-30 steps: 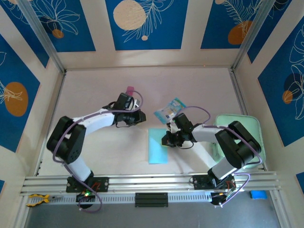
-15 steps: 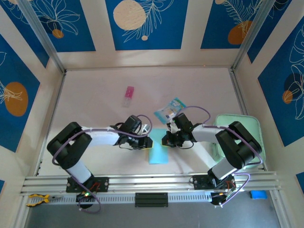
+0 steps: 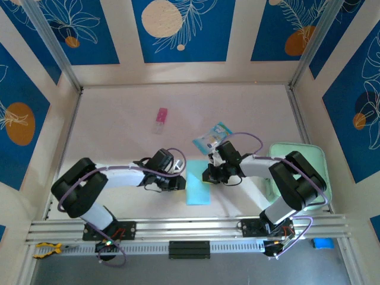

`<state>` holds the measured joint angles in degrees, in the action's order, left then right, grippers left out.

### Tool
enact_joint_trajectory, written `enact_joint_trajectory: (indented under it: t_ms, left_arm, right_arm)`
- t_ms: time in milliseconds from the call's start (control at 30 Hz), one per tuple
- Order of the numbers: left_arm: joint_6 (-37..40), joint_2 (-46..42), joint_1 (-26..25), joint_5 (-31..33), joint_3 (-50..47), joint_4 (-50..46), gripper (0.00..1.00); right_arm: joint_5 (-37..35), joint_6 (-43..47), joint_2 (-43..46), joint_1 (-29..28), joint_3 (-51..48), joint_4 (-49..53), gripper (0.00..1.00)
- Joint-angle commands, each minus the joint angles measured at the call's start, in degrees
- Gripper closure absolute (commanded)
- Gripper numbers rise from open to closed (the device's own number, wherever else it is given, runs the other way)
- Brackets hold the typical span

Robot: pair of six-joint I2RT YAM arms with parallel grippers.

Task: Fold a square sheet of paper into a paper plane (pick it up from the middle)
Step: First fold a square sheet of paper at the bottom-center of the table.

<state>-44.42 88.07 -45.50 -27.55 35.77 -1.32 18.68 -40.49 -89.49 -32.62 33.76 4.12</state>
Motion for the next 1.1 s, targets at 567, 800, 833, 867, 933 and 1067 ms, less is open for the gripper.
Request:
enact_joint_trajectory:
  t_ms: [567, 800, 833, 867, 933, 1067]
  left_arm:
    - [3.6, 7.1, -5.2, -1.3, 3.7, -6.5, 0.85]
    - [4.7, -2.8, -3.9, 5.6, 10.2, -15.9, 0.81]
    - [4.9, -3.3, -2.9, 5.7, 11.0, -16.1, 0.81]
    - [4.9, -3.3, -1.7, 5.3, 11.8, -16.1, 0.81]
    - [4.6, -2.1, 1.2, 3.5, 13.1, -14.8, 0.80]
    - [4.1, 3.7, 5.5, -2.8, 16.7, -9.7, 0.81]
  right_arm:
    - [0.0, 3.1, -3.4, 1.5, 1.0, 4.8, 1.00]
    - [6.0, 4.2, 2.0, 1.2, 5.5, 6.2, 0.86]
    - [3.9, 3.7, 3.9, 1.2, 6.2, 7.9, 0.83]
    - [0.7, 2.8, 6.6, 1.3, 6.4, 9.9, 0.82]
    - [-5.4, -1.7, 11.6, 1.7, 5.5, 13.1, 0.74]
    - [-6.6, -10.4, 22.0, 0.9, -0.7, 13.1, 0.69]
